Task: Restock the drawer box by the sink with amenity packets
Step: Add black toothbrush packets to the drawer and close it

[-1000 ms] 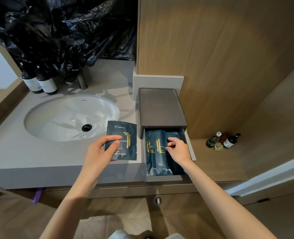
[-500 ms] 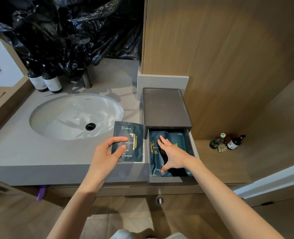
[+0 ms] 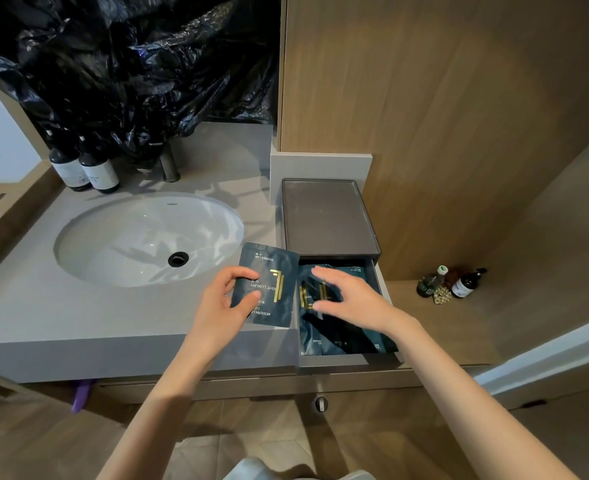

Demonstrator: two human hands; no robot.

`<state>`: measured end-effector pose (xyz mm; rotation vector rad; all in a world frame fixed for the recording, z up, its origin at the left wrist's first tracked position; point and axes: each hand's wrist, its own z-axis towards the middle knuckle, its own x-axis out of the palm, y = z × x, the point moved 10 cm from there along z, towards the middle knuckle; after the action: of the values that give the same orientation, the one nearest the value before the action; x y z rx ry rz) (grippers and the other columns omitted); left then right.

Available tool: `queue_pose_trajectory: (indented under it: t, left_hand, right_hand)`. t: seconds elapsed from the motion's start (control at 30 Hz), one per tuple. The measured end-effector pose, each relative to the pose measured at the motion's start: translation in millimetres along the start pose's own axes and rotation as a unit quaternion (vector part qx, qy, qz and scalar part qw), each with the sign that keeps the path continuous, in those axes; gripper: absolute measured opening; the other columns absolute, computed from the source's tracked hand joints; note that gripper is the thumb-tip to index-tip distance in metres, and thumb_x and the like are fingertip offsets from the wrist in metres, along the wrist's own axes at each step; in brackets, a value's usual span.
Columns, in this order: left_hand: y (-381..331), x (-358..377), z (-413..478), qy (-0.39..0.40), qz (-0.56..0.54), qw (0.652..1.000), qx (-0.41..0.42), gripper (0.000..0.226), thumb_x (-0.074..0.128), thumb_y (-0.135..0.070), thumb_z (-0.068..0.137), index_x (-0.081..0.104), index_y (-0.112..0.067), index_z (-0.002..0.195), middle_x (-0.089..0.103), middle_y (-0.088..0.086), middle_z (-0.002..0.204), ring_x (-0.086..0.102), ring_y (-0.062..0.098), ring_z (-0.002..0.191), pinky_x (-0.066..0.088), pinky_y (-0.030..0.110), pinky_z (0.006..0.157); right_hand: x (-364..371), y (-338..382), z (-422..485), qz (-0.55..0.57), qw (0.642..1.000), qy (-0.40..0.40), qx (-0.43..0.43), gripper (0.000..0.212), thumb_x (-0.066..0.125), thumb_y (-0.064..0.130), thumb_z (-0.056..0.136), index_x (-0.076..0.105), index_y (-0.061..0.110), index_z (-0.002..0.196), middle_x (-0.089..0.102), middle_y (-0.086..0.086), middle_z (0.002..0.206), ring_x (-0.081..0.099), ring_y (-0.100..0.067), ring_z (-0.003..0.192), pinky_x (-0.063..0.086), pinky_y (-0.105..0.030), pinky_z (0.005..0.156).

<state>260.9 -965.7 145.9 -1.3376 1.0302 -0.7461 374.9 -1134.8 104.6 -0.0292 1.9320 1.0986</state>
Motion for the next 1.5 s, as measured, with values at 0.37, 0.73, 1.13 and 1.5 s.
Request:
queue_pose_trajectory:
  t: [0.37, 0.73, 1.13, 1.5]
  left_hand:
    - [-30, 68, 3, 0.187, 0.229, 0.948, 0.115, 0.044, 0.058, -0.015, 0.090, 0.032, -0.040, 0.113, 0.066, -0.004, 0.092, 0.064, 0.020, 0.082, 0.052, 0.049, 0.078]
    - [4, 66, 13, 0.050, -0.003, 0.996, -0.075, 0.072, 0.071, -0.029, 0.083, 0.029, -0.031, 0.142, 0.047, -0.003, 0.132, 0.047, 0.012, 0.123, 0.039, 0.029, 0.100]
    - [28, 109, 21, 0.085, -0.008, 0.987, -0.136, 0.015, 0.072, -0.025, 0.083, 0.059, -0.020, 0.082, 0.062, -0.006, 0.074, 0.062, 0.013, 0.077, 0.053, 0.025, 0.067]
    - [69, 159, 45, 0.168, 0.182, 0.954, -0.169, 0.064, 0.067, -0.020, 0.086, 0.036, -0.006, 0.141, 0.056, 0.016, 0.124, 0.059, 0.031, 0.111, 0.052, 0.041, 0.092]
  right_hand:
    - [-58, 77, -41, 0.010, 0.984, -0.156, -0.091, 0.040, 0.062, 0.026, 0.091, 0.053, 0.034, 0.129, 0.061, 0.019, 0.120, 0.056, 0.002, 0.108, 0.046, -0.016, 0.091]
    - [-67, -24, -85, 0.380, 0.866, -0.311, 0.094, 0.015, 0.067, 0.010, 0.087, 0.067, 0.018, 0.099, 0.071, -0.004, 0.103, 0.068, -0.015, 0.094, 0.057, -0.023, 0.069]
    - [-32, -48, -98, 0.324, 0.893, -0.292, 0.113, 0.037, 0.069, 0.010, 0.085, 0.053, 0.022, 0.117, 0.058, 0.001, 0.117, 0.064, -0.006, 0.095, 0.053, -0.017, 0.075]
    - [-26, -101, -99, 0.122, 0.941, -0.225, 0.220, 0.052, 0.055, 0.013, 0.095, 0.037, 0.019, 0.144, 0.050, 0.000, 0.142, 0.054, -0.017, 0.120, 0.042, -0.024, 0.095]
